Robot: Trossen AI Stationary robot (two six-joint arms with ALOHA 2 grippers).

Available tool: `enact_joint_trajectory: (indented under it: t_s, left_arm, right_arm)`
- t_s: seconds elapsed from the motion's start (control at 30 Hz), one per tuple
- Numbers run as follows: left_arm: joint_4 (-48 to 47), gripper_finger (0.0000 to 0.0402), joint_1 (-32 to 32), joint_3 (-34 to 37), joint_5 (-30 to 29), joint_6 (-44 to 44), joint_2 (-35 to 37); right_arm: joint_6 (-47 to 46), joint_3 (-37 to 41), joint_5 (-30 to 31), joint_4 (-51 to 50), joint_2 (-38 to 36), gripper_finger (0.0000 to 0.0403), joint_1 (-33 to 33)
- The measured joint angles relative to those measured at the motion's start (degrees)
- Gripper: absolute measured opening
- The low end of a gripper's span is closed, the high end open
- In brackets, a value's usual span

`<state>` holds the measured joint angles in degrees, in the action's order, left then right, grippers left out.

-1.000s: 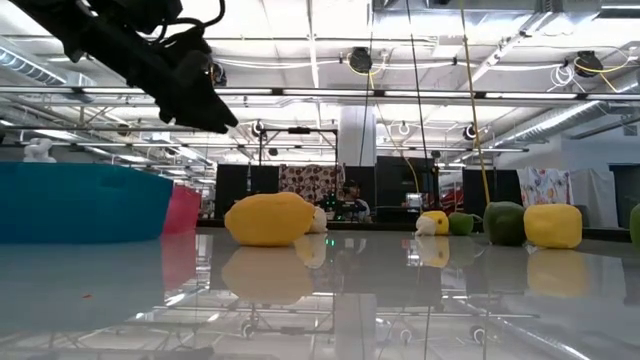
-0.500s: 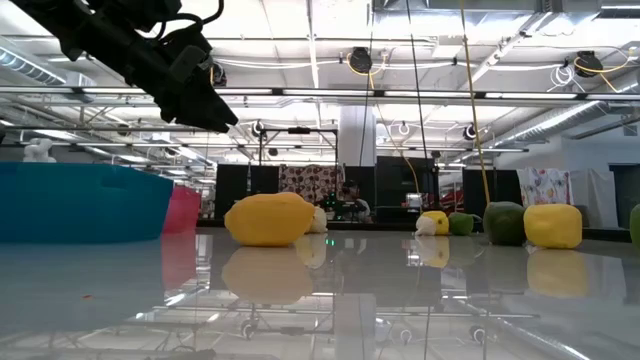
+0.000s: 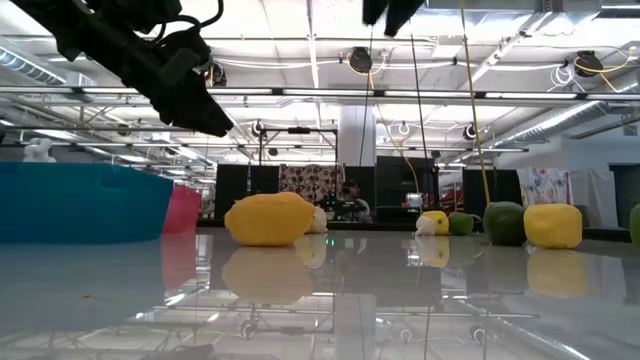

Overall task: Sort produce into baskets
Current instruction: Put the white garlic into the pink bin

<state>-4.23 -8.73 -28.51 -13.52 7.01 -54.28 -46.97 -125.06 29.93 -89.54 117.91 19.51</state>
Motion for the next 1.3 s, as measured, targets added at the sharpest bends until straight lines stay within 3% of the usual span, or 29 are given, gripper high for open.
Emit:
enact_joint_trajectory:
  t_s: [0.23,0.43,0.7,1.0,1.2,1.3]
  left_arm:
    - [-1.49,0.0263,2.8,0.0,0.02,0.01,0.0]
    - [-2.58,0.0263,4.58,0.0,-0.05,0.02,0.0]
    - [-5.59,0.0263,6.3,0.0,-0.25,0.05,0.02]
    - [-4.84,0.0263,6.69,0.0,-1.57,0.61,0.02]
    - [-2.96,0.0263,6.69,0.0,-2.62,0.61,0.02]
    - [-2.52,0.0263,6.69,0.0,-2.62,0.15,0.02]
  right_arm:
    - [10.02,8.56,-9.14,3.05,-0.21,0.0256,-11.91]
    - [18.18,16.37,-10.7,5.8,-0.71,0.0256,-19.67]
    - [22.35,34.8,-17.67,20.23,-10.56,0.0256,-30.12]
    - [19.39,55.15,-17.97,45.52,-28.21,0.0256,-37.35]
    - [15.15,64.41,-17.51,58.04,-27.18,0.0256,-40.92]
    - [5.38,65.51,-15.37,59.13,-25.05,0.0256,-42.67]
